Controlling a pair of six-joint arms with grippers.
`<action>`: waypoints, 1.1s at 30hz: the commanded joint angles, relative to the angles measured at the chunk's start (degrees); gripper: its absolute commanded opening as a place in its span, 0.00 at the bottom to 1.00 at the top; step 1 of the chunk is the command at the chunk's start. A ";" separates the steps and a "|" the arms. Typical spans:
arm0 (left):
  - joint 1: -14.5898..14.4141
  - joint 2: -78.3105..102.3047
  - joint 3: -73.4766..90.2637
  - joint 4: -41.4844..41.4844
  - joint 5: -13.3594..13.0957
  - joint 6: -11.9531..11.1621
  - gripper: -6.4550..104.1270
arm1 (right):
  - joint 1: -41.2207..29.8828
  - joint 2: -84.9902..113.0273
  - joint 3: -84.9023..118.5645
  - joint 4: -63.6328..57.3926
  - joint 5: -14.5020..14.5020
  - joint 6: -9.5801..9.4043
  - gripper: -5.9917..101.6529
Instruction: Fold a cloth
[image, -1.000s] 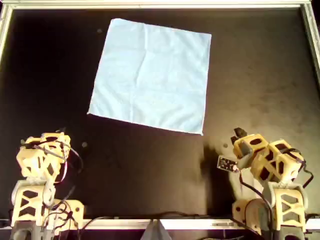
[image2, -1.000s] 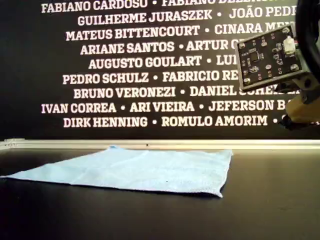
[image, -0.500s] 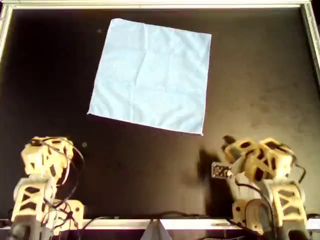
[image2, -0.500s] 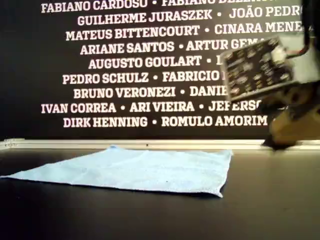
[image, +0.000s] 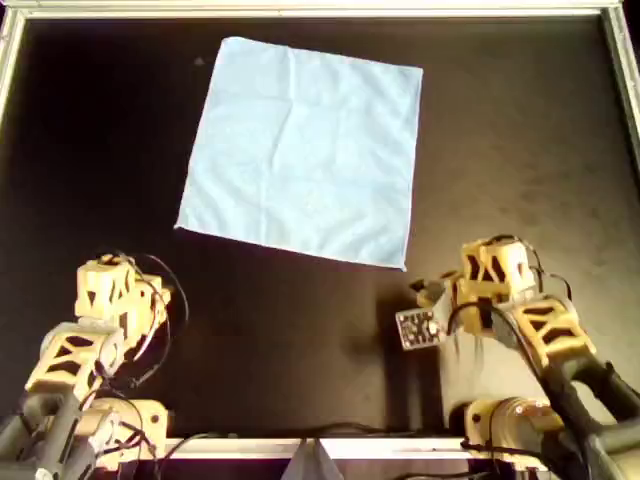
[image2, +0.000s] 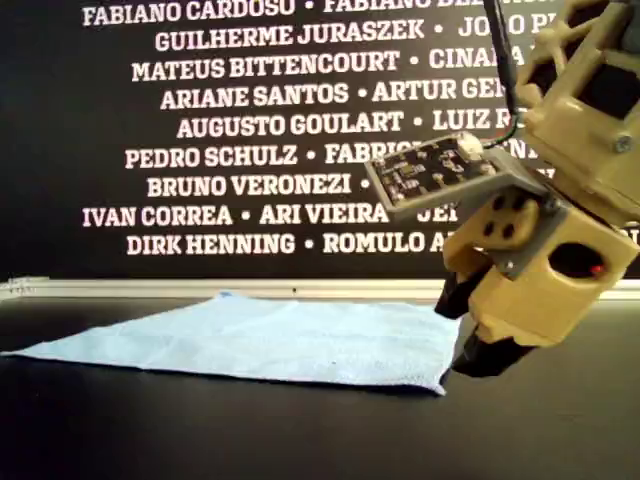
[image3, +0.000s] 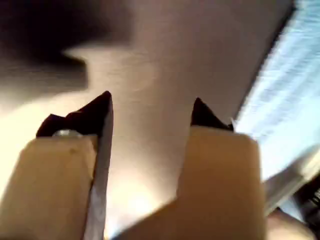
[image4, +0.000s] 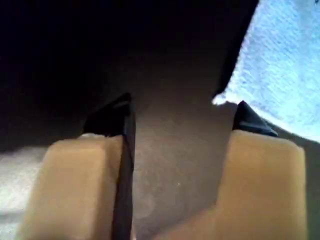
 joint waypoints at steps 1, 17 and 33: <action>-1.49 -0.44 -3.08 -5.89 -0.09 -0.26 0.57 | 0.35 -1.67 -6.68 -2.64 0.09 2.29 0.80; -1.58 -25.66 -15.12 -15.29 0.35 0.44 0.57 | 1.67 -25.22 -23.64 -2.72 0.18 2.55 0.80; -1.58 -42.80 -27.77 -15.82 0.35 0.53 0.57 | 6.06 -34.98 -32.43 -2.72 12.83 3.25 0.80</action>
